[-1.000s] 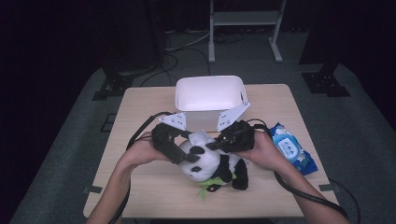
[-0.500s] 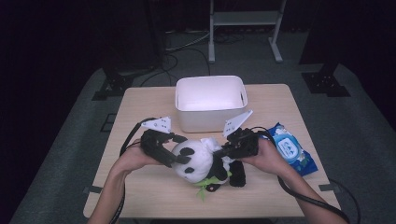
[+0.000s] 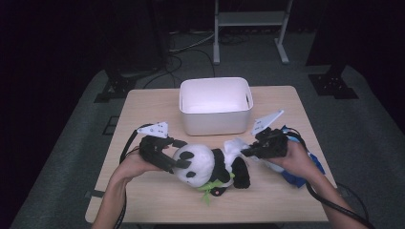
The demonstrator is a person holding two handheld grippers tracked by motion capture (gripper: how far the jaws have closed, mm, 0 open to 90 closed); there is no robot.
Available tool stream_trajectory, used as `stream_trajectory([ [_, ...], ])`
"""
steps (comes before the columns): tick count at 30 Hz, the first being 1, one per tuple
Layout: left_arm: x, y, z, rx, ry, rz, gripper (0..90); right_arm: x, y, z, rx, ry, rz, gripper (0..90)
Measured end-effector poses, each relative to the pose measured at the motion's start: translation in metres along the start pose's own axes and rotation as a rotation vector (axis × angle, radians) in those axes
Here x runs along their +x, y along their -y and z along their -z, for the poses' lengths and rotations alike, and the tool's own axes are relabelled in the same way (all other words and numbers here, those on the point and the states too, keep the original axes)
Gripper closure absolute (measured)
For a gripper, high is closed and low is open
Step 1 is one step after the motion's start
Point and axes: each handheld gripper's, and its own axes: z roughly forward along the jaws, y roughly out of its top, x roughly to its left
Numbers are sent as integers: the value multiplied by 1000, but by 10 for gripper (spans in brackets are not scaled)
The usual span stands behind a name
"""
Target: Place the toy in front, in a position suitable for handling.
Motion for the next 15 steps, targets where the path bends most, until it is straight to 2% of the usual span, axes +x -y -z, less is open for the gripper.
stream_trajectory([
  [6, 1, 6, -3, 11, 4, 8, 228, -28, 37, 18, 15, 81, -102, 845],
  [7, 2, 6, -3, 14, 4, 8, 228, -33, 46, 22, 13, 95, -135, 845],
  [9, 3, 8, -5, 14, 6, 16, 228, -42, 60, 28, 12, 119, -173, 845],
  [15, 4, 9, -13, 37, 14, 12, 228, -62, 97, 37, 22, 171, -276, 845],
])
